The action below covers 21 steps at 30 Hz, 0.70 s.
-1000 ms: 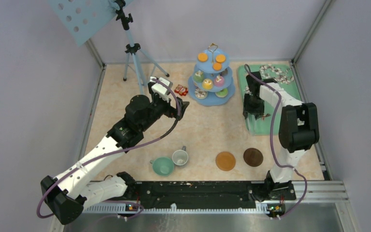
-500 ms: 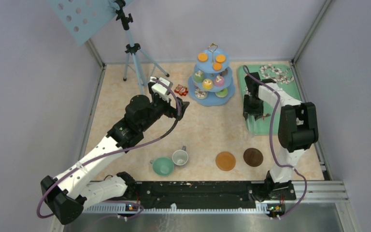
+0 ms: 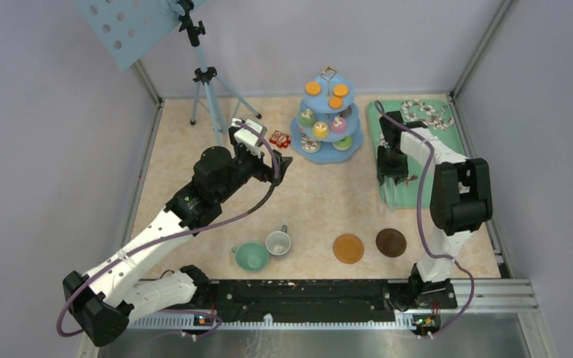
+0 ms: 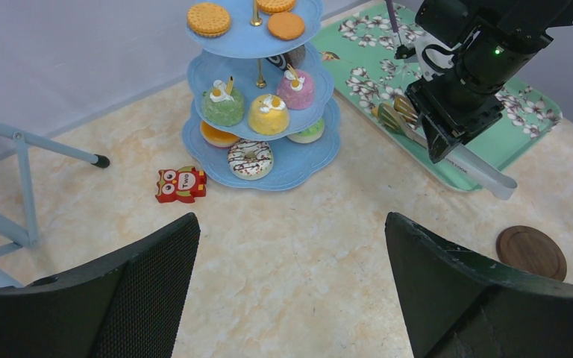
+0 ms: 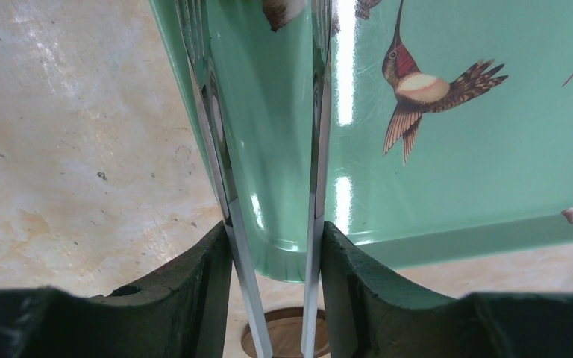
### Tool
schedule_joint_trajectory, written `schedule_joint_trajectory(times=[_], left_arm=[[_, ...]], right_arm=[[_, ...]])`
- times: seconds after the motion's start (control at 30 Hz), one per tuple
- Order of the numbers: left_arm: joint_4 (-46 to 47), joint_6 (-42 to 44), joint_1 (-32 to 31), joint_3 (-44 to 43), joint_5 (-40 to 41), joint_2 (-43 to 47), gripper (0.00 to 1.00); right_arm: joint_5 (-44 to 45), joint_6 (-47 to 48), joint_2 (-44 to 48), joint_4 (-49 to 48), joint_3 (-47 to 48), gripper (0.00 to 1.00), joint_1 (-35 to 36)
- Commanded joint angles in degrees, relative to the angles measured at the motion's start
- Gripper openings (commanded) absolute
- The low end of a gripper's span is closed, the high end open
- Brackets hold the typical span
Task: Serve the afternoon tea
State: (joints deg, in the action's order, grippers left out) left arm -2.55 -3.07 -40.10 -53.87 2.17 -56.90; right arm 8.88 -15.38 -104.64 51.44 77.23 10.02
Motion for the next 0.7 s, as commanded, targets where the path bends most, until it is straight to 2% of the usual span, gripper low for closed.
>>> schedule_joint_trajectory(times=[0.0,0.43,0.67], left_arm=[[2.8,-0.4,0.3,0.0,-0.5,0.1,0.99],[2.8,-0.4,0.3,0.0,-0.5,0.0,0.99],[2.8,-0.5,0.3,0.0,-0.7,-0.1,0.99]], right_arm=[[-1.8,1.9,2.0,0.2,2.0,0.00,-0.8],[-20.0,0.1,8.0,-5.5,-1.6,0.00,-9.7],[-34.4,-1.9,11.4,-10.9,-7.7,0.00,-19.0]])
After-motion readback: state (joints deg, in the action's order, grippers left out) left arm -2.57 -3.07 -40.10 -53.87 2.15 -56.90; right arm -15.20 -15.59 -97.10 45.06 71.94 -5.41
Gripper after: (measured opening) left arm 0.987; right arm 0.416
